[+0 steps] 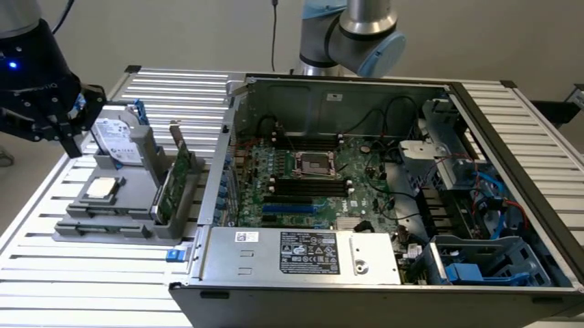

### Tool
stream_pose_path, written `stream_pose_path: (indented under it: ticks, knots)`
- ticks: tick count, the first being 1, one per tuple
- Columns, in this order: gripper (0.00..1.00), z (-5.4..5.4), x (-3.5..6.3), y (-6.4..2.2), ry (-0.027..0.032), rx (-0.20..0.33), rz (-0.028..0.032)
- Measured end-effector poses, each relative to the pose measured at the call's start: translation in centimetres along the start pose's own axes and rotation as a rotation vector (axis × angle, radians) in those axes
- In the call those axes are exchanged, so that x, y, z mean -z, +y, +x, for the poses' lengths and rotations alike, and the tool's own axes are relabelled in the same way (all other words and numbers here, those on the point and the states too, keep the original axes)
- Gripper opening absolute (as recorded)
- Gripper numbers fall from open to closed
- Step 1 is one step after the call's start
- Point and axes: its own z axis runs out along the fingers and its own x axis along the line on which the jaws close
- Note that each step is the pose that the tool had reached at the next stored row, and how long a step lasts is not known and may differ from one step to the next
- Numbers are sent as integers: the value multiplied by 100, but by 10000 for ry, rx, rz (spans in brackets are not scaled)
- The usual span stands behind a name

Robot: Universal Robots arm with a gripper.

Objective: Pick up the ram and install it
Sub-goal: 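Pick up the ram and move it above insertion slot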

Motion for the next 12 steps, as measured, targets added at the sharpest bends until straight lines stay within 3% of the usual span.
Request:
stream_pose_path:
  ticks: [5,12]
  knots:
    - [11,0,0,-1,-15,889,86]
    - [11,1,-1,-2,32,2140,163]
